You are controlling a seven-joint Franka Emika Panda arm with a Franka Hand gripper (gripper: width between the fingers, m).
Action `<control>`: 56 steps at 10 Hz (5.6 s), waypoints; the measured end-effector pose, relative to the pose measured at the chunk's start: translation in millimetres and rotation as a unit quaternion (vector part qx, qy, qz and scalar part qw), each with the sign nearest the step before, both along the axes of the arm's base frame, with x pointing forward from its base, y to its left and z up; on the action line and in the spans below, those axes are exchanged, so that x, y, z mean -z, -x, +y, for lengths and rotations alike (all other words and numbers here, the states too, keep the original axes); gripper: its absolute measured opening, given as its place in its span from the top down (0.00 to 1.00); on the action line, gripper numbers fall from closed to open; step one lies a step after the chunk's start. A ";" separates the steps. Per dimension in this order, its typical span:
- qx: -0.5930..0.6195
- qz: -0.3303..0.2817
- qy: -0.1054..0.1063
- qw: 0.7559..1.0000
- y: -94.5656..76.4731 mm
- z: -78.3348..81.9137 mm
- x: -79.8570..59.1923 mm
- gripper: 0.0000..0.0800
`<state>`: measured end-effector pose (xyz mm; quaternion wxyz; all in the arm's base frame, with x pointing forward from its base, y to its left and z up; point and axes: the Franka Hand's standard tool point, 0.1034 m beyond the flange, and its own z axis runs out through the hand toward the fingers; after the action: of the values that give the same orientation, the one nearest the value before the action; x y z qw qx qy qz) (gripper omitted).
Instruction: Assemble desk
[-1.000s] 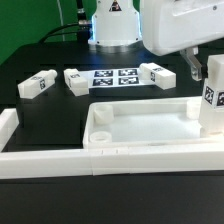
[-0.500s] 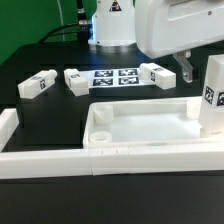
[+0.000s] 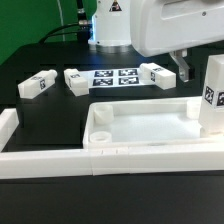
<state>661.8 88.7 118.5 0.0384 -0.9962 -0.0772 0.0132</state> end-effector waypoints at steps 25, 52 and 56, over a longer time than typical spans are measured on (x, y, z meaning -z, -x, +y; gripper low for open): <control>0.552 0.045 -0.066 0.830 -0.7 16.3 4.2 0.20; 0.451 0.025 -0.062 0.890 4.6 19.1 11.0 0.20; 0.238 -0.019 -0.029 0.971 -1.4 13.6 8.4 0.19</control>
Offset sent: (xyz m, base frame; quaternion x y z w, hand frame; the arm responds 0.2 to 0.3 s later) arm 0.0000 0.0000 0.0000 0.0000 0.0000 0.1938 0.9810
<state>663.2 102.3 110.1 0.0680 -0.9844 0.1613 -0.0176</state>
